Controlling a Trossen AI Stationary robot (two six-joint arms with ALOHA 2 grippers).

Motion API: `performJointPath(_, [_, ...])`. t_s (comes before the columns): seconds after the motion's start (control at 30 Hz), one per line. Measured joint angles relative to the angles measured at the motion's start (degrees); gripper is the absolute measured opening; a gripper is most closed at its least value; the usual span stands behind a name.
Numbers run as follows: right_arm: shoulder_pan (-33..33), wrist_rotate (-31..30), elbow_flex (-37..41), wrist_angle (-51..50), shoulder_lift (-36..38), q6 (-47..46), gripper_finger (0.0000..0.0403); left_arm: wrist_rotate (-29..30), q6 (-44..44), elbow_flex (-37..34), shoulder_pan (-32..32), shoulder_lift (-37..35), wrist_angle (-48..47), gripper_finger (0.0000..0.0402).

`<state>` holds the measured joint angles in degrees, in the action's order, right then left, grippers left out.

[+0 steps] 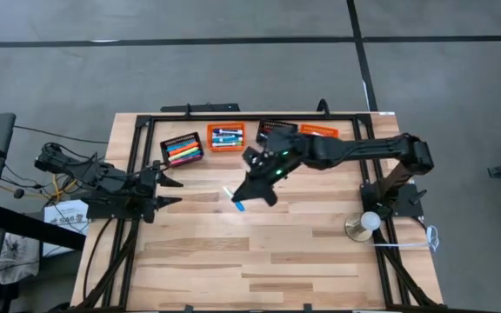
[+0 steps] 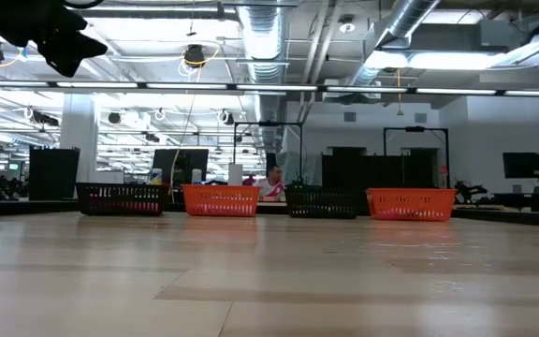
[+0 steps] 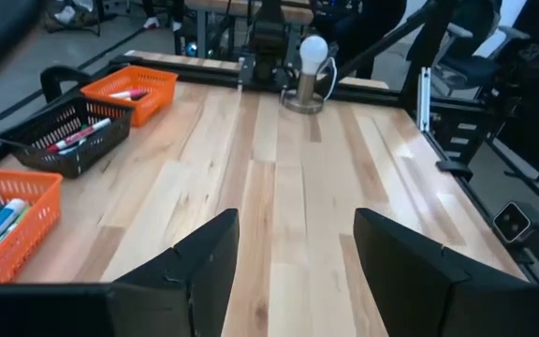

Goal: Pick & Place Markers
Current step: Put the small light blue highlighter pen into the right orange bin

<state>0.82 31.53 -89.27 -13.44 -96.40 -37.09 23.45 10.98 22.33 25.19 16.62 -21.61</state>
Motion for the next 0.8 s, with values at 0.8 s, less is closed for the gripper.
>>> performJointPath(0.8, [-6.44,-27.17,-0.02,-43.8,4.29,3.33,0.0024,-2.24,-5.81,-0.11,0.0,-0.13,5.12,0.0213])
